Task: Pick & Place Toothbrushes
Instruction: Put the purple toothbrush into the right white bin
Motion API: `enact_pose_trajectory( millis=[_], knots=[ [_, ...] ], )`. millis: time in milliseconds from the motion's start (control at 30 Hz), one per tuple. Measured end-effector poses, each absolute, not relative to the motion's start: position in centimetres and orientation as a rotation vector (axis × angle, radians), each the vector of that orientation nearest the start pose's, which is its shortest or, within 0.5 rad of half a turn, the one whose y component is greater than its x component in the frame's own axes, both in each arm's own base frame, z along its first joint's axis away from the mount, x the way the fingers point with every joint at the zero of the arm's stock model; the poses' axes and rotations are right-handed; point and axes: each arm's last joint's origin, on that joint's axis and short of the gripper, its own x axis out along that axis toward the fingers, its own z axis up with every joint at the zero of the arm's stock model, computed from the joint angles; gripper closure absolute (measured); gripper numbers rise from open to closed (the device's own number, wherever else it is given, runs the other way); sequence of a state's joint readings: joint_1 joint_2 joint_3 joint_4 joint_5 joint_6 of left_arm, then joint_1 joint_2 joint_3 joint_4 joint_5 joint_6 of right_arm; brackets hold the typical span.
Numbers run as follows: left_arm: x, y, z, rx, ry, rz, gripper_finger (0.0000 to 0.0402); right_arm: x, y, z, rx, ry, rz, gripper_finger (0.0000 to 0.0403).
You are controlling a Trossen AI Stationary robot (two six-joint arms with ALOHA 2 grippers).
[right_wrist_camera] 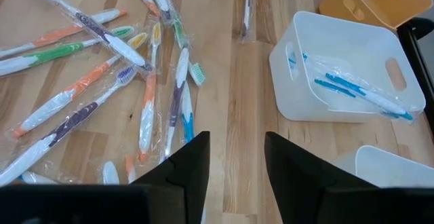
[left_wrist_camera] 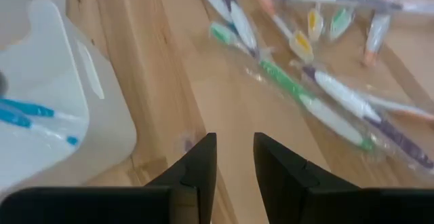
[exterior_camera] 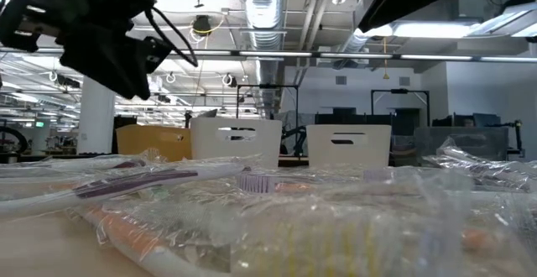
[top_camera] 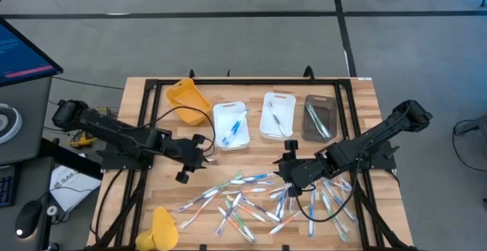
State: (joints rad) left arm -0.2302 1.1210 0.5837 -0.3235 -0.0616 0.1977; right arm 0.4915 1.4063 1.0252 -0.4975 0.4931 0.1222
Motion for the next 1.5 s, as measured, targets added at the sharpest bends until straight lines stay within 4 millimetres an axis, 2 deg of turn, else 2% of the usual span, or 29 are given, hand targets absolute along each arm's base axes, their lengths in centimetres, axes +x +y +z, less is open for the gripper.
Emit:
enact_pose_trajectory(
  millis=[233, 367, 533, 1033, 1300, 1500],
  knots=[
    [19.3, -4.3, 17.2, 0.318, 0.909, -0.248, 0.0309, 25.9, 12.3, 25.7, -0.297, 0.77, -0.05, 0.0268],
    [18.9, -4.2, 16.5, 0.32, 0.924, -0.246, 0.0309, 25.9, 12.3, 25.7, -0.297, 0.77, -0.05, 0.027],
    [18.7, -3.9, 16.0, 0.362, 0.93, -0.159, 0.0306, 25.9, 12.3, 25.7, -0.297, 0.77, -0.05, 0.0268],
    [18.9, -3.7, 16.1, 0.3, 0.914, -0.085, 0.02, 25.9, 12.3, 25.7, -0.295, 0.767, -0.05, 0.027],
    [19.0, -3.5, 16.0, 0.276, 0.922, -0.095, 0.0188, 25.9, 12.3, 25.7, -0.295, 0.766, -0.05, 0.027],
    [19.0, -3.6, 14.5, 0.259, 0.959, -0.099, 0.0192, 25.9, 12.3, 25.7, -0.295, 0.766, -0.05, 0.0267]
  ],
)
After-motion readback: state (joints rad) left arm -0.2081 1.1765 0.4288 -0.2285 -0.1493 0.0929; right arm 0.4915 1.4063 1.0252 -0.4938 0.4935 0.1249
